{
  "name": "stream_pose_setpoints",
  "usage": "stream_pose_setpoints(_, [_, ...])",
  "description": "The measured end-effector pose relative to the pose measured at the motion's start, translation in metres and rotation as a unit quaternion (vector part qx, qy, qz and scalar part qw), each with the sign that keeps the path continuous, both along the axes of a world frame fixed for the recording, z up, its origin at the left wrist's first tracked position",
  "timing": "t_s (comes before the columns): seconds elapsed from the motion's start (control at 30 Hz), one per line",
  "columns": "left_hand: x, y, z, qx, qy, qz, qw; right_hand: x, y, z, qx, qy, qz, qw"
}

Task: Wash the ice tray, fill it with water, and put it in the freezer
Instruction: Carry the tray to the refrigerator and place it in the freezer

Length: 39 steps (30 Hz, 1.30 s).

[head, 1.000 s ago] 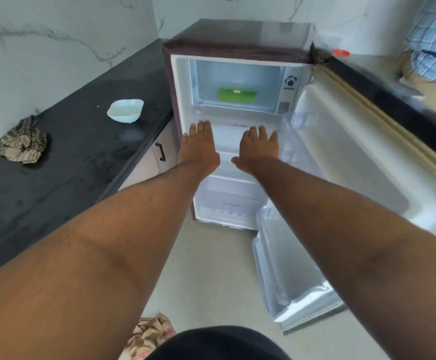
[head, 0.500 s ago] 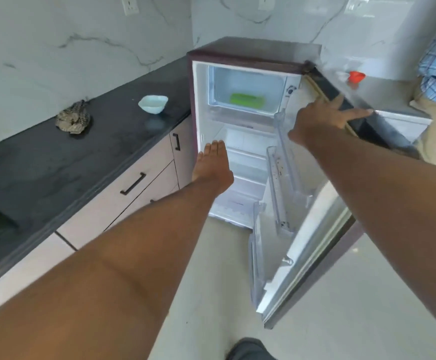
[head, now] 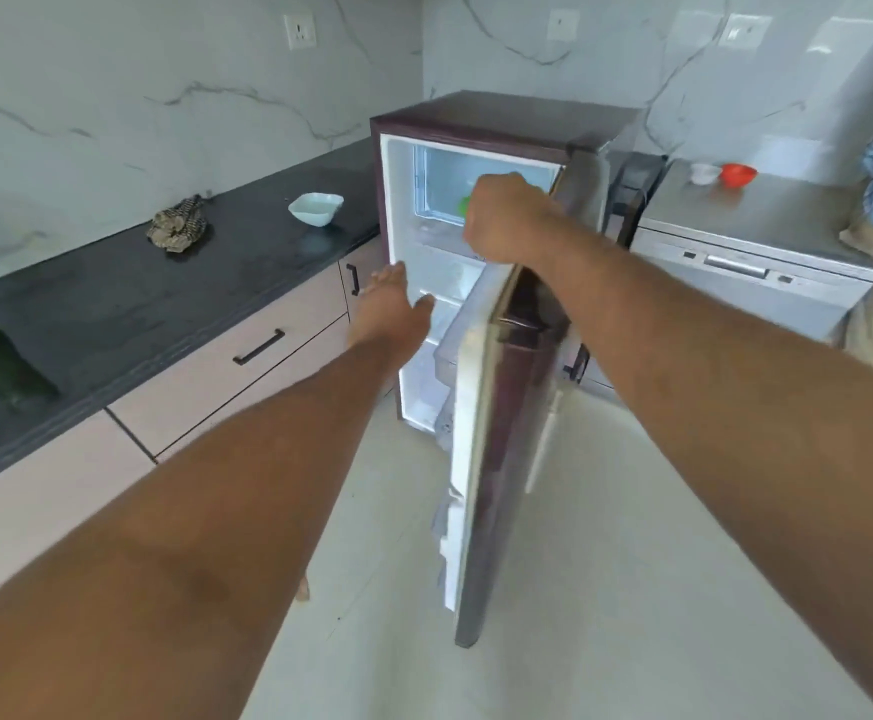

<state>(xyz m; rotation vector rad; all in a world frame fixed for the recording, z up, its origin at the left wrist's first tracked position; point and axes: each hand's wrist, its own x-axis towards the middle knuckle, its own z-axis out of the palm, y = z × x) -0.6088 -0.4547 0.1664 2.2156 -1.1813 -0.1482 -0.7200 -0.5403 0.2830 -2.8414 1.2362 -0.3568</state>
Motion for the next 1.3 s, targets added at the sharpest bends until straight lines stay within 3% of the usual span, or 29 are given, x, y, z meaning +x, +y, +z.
stream_pose_setpoints(0.13, [0.012, 0.033, -0.016, -0.042, 0.012, 0.068, 0.997, 0.006, 0.007, -0.018, 0.005, -0.111, 0.117, 0.987])
stream_pose_setpoints(0.27, [0.035, 0.056, -0.015, -0.138, -0.002, 0.021, 0.990, 0.029, -0.010, -0.051, 0.061, -0.202, 0.227, 0.951])
stream_pose_setpoints(0.43, [0.085, 0.052, 0.004, -0.244, -0.045, 0.074, 0.966, 0.096, -0.027, -0.073, 0.026, -0.191, 0.321, 0.927])
stream_pose_setpoints(0.53, [0.123, 0.027, 0.016, -0.185, -0.121, 0.055, 0.974, 0.149, -0.048, -0.072, 0.002, -0.146, 0.335, 0.931])
stream_pose_setpoints(0.6, [0.153, 0.000, 0.018, -0.104, -0.171, 0.053, 0.978, 0.184, -0.065, -0.073, -0.035, -0.120, 0.329, 0.936])
stream_pose_setpoints(0.7, [0.200, -0.046, 0.031, -0.005, -0.181, 0.091, 0.979, 0.229, -0.085, -0.076, -0.092, -0.080, 0.274, 0.954])
stream_pose_setpoints(0.9, [0.280, -0.137, 0.044, 0.114, -0.223, 0.084, 0.964, 0.295, -0.147, -0.086, -0.091, -0.029, 0.161, 0.982])
stream_pose_setpoints(1.07, [0.330, -0.212, 0.050, 0.131, -0.239, 0.081, 0.959, 0.348, -0.196, -0.086, -0.091, -0.005, 0.114, 0.989])
stream_pose_setpoints(1.3, [0.391, -0.307, 0.044, 0.087, -0.217, 0.034, 0.972, 0.396, -0.267, -0.092, -0.113, -0.011, 0.059, 0.992])
